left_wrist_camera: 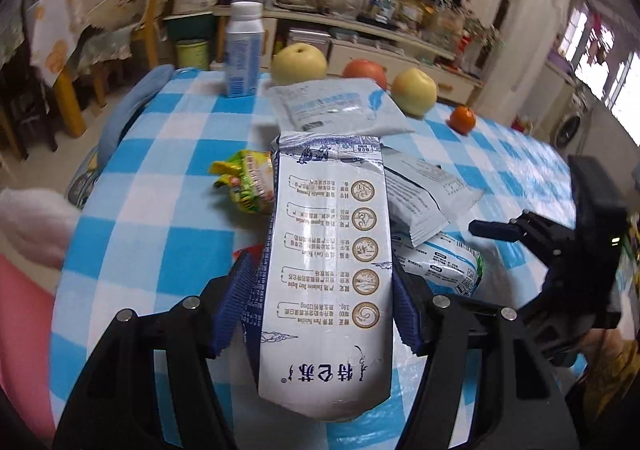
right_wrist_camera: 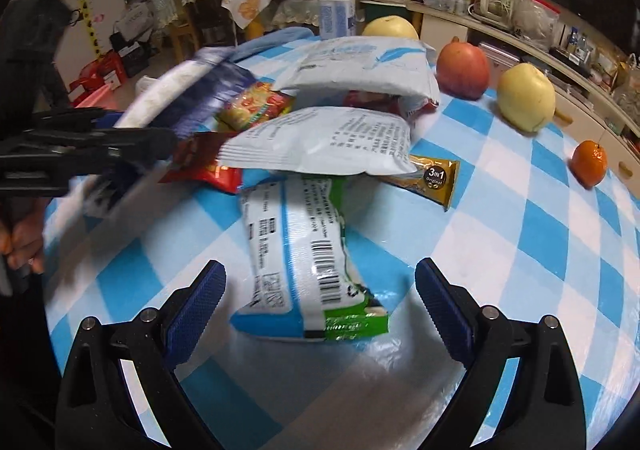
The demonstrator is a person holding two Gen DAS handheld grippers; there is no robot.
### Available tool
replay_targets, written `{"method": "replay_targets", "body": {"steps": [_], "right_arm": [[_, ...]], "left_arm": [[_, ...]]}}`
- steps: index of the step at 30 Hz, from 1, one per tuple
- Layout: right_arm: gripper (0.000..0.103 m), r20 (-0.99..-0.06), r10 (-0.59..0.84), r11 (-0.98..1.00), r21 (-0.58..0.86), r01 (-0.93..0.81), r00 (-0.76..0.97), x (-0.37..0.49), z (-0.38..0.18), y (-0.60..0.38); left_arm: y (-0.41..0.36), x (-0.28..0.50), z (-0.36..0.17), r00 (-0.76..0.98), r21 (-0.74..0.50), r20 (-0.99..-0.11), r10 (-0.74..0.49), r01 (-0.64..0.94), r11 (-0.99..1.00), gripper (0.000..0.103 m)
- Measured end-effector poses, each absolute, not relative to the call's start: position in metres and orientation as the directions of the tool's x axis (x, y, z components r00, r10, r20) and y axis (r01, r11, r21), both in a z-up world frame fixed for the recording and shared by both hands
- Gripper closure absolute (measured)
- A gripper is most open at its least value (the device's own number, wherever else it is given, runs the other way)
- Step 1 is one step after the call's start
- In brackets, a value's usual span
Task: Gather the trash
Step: 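Close the left tool on the milk-powder bag while the right tool grips the green-white wrapper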
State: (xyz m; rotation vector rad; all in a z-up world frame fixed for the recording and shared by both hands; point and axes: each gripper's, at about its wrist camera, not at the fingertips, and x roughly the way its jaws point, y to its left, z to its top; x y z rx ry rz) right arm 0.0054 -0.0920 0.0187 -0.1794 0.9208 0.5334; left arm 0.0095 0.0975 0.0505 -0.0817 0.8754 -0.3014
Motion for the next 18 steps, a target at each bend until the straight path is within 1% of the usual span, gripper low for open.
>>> {"method": "replay_targets", "body": {"steps": [4, 14, 15, 16, 18], "right_arm": [[0.008, -0.795, 0.37, 0.855, 0.089, -0.512, 0.48, 0.013, 0.015, -0.092], [0.009, -0.797, 0.367, 0.857, 0.089, -0.508, 0.48, 0.017, 0.01, -0.082], [0.01, -0.798, 0.36, 0.86, 0.083, -0.503, 0.483, 0.017, 0.01, -0.082], [0.014, -0.798, 0.354, 0.863, 0.078, -0.499, 0.487, 0.017, 0.01, -0.081], [0.02, -0.798, 0.343, 0.866, 0.064, -0.496, 0.496, 0.017, 0.011, -0.08]], "left_arm": [[0.112, -0.003, 0.052, 0.621, -0.242, -0.727, -0.295, 0.17, 0.955, 0.038], [0.132, -0.005, 0.046, 0.652, -0.28, -0.703, -0.285, 0.115, 0.953, 0.038], [0.133, -0.005, 0.045, 0.654, -0.278, -0.703, -0.279, 0.108, 0.954, 0.038], [0.134, -0.004, 0.044, 0.656, -0.28, -0.703, -0.276, 0.102, 0.955, 0.038], [0.135, -0.004, 0.043, 0.658, -0.28, -0.702, -0.273, 0.097, 0.955, 0.038]]}}
